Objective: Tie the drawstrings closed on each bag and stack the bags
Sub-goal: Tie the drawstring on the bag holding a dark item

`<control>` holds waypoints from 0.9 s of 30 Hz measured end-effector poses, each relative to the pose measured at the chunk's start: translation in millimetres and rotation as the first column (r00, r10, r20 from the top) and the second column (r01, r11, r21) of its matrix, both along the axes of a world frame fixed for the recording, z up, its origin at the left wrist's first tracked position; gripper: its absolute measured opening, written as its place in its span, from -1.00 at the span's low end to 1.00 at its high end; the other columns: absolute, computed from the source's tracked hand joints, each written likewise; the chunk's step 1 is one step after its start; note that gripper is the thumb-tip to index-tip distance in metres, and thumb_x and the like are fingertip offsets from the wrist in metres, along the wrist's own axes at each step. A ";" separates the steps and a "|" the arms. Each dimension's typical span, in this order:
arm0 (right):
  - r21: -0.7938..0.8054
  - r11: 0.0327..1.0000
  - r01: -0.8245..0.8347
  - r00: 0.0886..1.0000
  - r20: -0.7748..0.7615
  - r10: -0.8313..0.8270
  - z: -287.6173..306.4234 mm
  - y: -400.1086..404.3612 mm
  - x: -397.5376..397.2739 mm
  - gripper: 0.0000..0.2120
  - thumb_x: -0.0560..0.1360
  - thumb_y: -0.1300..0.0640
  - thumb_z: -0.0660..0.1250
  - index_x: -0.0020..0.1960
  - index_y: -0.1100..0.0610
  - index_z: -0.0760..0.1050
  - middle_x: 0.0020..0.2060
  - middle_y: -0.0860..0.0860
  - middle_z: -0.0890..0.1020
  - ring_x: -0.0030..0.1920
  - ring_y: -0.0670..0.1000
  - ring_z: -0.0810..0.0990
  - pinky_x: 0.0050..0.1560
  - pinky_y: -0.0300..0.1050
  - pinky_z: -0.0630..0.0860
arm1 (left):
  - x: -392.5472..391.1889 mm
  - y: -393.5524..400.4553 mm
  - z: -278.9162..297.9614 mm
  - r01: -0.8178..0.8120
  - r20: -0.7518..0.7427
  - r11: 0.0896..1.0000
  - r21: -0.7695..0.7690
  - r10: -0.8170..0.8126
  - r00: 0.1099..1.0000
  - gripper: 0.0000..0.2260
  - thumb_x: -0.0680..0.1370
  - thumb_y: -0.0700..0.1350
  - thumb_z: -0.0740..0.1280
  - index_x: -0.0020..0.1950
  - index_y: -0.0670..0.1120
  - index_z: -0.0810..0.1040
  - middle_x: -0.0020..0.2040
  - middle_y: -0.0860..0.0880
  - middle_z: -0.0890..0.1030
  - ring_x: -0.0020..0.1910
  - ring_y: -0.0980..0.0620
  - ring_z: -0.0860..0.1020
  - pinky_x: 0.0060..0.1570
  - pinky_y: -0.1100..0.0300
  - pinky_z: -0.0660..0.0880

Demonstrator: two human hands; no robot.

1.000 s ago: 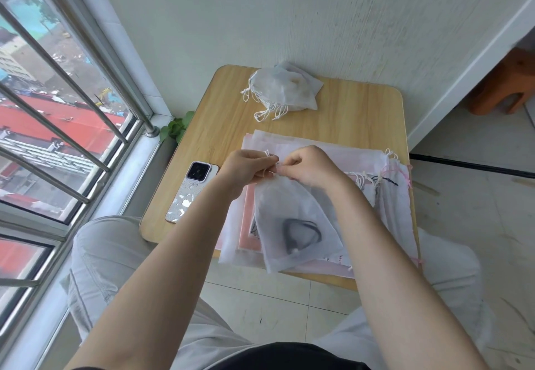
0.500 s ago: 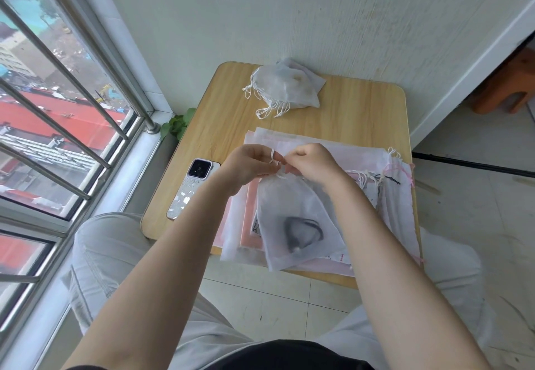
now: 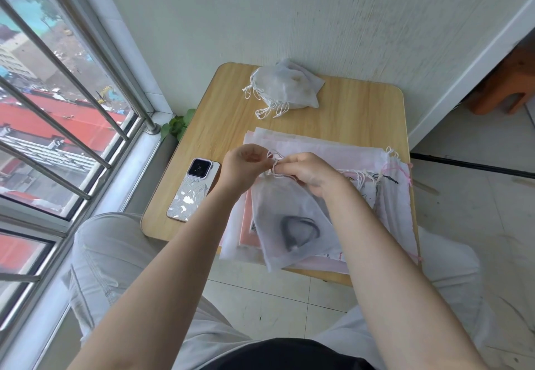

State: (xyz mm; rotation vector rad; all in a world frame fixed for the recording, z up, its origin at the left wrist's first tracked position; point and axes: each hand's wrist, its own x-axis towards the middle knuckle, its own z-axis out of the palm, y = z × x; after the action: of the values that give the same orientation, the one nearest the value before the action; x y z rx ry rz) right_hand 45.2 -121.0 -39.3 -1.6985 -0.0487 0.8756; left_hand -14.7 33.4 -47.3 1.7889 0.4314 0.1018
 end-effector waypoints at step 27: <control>0.507 0.632 0.586 0.808 -0.427 -0.406 14.7 -3.4 8.6 -0.64 0.62 0.13 0.23 -0.33 0.11 0.24 -0.49 0.03 0.38 -0.47 0.00 0.45 -0.17 -0.06 0.58 | -3.5 -0.3 -4.9 -0.182 -0.235 0.949 -0.258 0.121 0.965 -0.88 0.54 -0.15 0.38 -0.18 -0.16 0.58 -0.24 -0.05 0.64 -0.28 0.03 0.58 -0.18 0.16 0.56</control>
State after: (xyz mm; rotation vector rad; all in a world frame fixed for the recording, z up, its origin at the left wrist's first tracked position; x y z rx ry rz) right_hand 53.8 -124.4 -24.7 -0.8684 0.2942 0.5597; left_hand -18.2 33.2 -52.2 1.4925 0.7063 -0.0456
